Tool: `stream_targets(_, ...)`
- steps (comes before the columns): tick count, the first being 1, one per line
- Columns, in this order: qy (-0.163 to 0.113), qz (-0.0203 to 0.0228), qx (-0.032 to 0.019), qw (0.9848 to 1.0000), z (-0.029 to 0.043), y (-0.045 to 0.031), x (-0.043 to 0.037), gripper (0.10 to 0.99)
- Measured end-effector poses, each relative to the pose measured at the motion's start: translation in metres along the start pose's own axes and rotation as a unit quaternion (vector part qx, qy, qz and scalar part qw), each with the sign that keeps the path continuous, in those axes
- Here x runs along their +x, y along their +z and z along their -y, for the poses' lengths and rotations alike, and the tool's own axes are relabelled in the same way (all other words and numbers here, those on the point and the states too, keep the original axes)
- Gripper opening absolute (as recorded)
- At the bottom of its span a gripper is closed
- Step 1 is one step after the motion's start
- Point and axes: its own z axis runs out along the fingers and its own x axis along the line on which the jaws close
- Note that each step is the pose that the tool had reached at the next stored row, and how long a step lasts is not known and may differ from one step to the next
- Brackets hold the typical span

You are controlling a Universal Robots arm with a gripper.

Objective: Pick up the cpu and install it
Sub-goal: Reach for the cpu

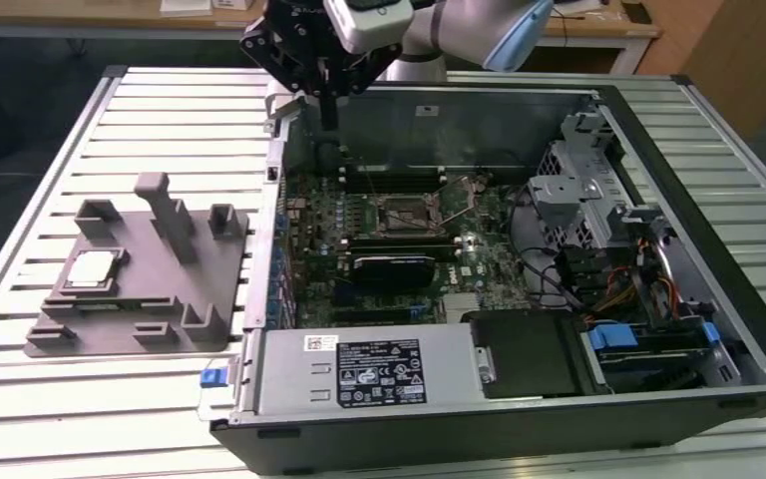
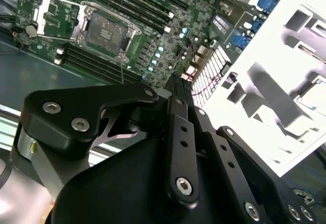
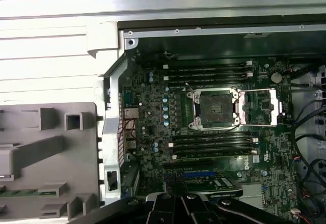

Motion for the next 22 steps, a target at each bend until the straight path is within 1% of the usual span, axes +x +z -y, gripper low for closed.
stream_targets(9, 0.0, 0.0, 0.0, 1.0, 0.0007, -0.0003, 0.0092, 0.106)
stream_targets(22, 0.0, 0.0, 0.0, 1.0, 0.0019, -0.0007, 0.0252, 0.106)
